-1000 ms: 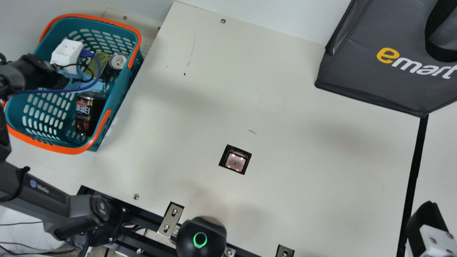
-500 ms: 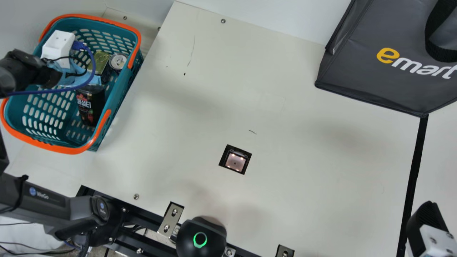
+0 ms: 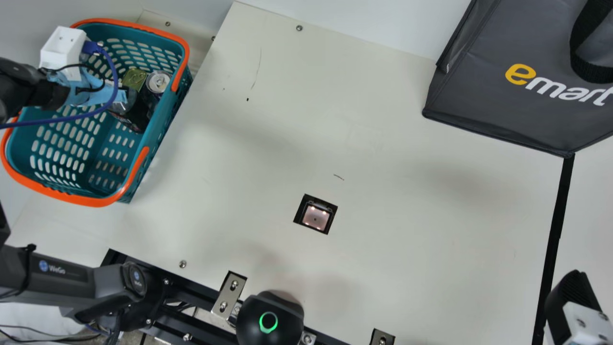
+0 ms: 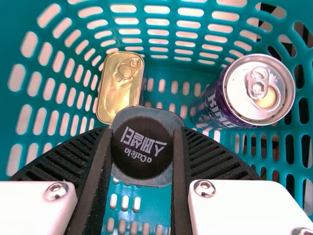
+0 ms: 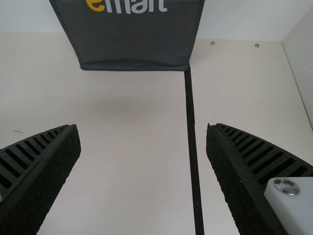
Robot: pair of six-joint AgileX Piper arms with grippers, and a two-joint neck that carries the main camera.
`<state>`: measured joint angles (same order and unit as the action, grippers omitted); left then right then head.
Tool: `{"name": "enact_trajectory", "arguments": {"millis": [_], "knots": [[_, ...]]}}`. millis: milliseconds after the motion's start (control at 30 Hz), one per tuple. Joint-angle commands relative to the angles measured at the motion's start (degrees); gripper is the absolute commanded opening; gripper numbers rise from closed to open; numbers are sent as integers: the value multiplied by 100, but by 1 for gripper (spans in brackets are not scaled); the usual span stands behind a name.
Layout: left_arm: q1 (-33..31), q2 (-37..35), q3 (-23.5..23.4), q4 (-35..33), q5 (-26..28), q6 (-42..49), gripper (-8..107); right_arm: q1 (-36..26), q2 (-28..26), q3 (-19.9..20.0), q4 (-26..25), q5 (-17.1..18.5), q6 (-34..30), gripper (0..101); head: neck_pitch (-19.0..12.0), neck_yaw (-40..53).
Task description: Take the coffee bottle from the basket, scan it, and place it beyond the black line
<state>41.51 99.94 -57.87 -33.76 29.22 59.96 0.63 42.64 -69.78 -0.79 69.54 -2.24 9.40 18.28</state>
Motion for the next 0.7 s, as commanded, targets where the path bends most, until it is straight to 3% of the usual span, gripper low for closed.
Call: {"name": "enact_trajectory", "arguments": {"millis": [0, 667], "knots": [[19, -36, -20, -12, 47, 12, 10, 0, 0, 0, 0, 0, 0, 91, -148, 14], [331, -733, -611, 57, 1066, -251, 10, 0, 0, 0, 0, 1, 0, 91, -148, 14]]}}
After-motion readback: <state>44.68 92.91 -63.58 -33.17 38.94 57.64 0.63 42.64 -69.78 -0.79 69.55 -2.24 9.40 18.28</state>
